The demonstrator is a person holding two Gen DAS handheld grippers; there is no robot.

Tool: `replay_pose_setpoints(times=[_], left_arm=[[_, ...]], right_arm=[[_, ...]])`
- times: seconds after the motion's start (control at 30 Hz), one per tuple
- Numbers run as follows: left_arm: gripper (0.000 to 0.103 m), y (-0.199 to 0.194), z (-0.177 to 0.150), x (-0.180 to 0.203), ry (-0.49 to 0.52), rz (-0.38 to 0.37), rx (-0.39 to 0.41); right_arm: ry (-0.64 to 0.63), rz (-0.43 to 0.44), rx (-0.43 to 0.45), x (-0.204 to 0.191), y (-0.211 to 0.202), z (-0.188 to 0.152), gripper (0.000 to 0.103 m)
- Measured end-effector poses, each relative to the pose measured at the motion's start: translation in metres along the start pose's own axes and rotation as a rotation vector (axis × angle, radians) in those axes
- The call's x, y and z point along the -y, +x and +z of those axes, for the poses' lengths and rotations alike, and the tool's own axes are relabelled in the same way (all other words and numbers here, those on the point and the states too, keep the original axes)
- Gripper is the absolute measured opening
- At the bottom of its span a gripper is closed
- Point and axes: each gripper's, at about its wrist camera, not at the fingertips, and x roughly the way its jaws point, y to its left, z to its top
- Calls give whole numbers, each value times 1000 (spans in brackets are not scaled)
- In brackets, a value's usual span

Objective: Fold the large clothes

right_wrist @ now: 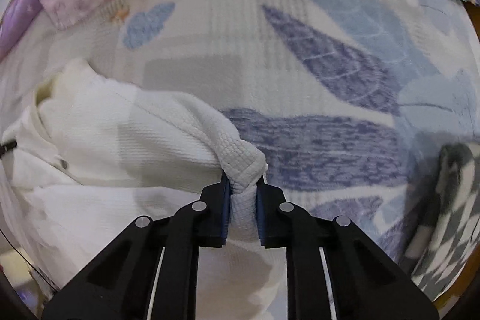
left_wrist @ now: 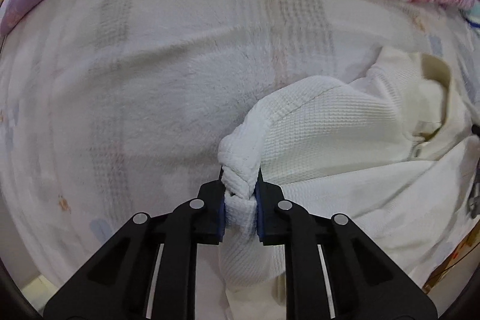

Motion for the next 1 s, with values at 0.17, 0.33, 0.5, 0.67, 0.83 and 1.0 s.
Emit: replay_pose_setpoints(times=[0.17,0.33,0.5,0.67,0.83,1.0], left_arm=[[14,-49,-29,9,38,9,72],[14,-90,-74,24,38,27,137],[14,-125,-124,36,29,33,165],[14,-129,-192,37,9,11,104],[14,-96,-250,31,-53,-11,-7],[14,-26,-301,22,-77,13,-161]], right_arm=[[-9,-6,170,-18,-58,-40,13],[51,24,254,-20,-106,-87,13],[72,67,258,-26,-142,-134,13],[92,73,191,-26,-154,-196,13],[135,50,64,-26,-125,-258,13],[131,-53,-161,-25,-38,-312,15]])
